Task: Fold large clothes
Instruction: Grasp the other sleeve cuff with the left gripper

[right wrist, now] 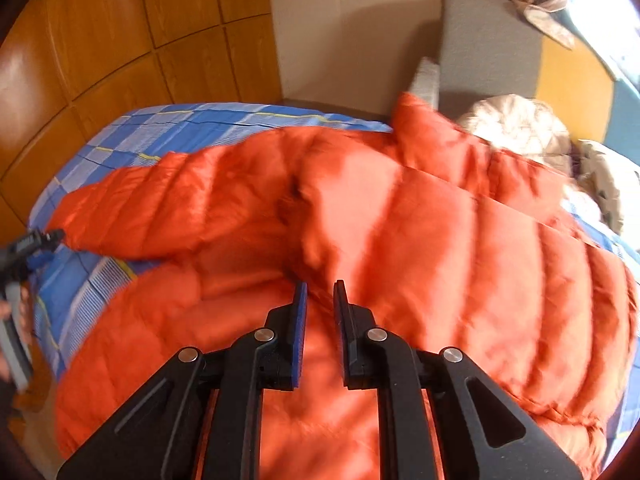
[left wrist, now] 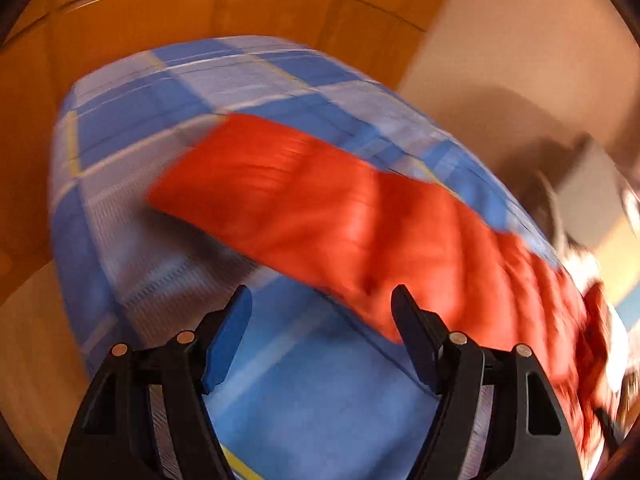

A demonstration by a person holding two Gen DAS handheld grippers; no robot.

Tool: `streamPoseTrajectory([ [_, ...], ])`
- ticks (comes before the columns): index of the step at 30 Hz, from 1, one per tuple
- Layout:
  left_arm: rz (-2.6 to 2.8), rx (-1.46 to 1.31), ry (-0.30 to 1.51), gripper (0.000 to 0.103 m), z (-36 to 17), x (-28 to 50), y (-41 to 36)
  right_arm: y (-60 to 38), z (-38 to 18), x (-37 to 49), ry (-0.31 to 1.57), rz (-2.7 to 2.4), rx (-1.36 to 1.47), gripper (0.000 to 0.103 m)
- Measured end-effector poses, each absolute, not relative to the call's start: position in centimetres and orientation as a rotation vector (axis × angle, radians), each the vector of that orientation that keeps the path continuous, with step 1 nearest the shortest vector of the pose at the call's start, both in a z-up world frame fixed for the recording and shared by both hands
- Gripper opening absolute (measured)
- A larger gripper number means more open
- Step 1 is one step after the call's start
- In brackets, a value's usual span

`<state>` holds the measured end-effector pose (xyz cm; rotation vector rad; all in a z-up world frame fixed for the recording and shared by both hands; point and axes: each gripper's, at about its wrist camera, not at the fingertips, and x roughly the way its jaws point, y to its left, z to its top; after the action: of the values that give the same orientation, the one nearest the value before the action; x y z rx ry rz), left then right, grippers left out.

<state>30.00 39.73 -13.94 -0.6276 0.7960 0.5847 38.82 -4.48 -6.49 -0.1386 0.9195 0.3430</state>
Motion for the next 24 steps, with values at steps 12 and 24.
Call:
streamPoseTrajectory([
  [12, 0.676, -0.729, 0.772, 0.048, -15.3, 30.9, 45.6, -11.4, -7.5, 35.8, 0.939, 0.184, -0.139, 0.013],
  [24, 0.424, -0.534, 0.666, 0.005, -9.3, 34.2, 38.5, -15.4, -7.7, 35.5, 0.946, 0.077, -0.078, 0.013],
])
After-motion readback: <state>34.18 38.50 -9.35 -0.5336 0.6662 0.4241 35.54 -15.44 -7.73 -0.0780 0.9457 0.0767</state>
